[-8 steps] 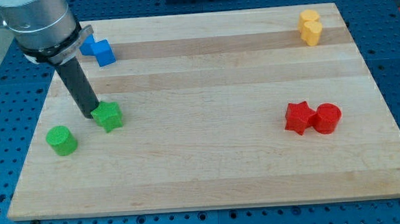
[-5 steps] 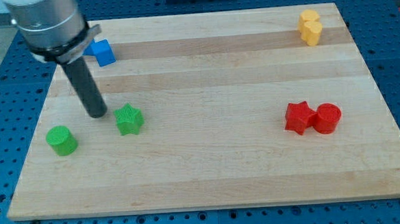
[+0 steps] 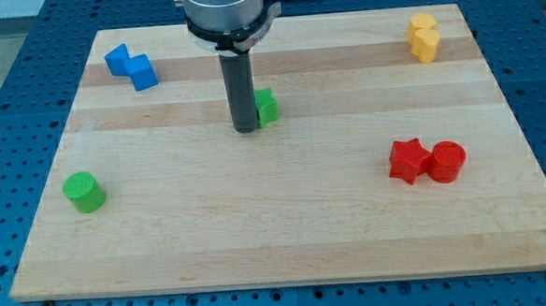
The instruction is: Move the green star diagonally to the red blocks
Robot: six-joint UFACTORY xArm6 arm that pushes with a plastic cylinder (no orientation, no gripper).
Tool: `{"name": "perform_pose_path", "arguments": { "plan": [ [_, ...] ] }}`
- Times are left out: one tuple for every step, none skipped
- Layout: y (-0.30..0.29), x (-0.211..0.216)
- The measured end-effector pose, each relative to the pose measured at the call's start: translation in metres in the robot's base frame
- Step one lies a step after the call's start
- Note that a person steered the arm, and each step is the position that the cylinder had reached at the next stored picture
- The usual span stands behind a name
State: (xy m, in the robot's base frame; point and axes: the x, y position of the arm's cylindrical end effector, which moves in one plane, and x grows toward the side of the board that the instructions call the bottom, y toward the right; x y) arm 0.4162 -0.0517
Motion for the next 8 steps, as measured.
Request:
{"name": "perform_pose_path", "arguments": {
  "plan": [
    [0.003,-0.002],
    [0.009,-0.005],
    [0.009,-0.005],
    [0.015,-0.011],
    [0.016,-0.014],
    [0.016,-0.014],
    [-0.045,-0.005],
    [-0.097,0.017]
  ]
}}
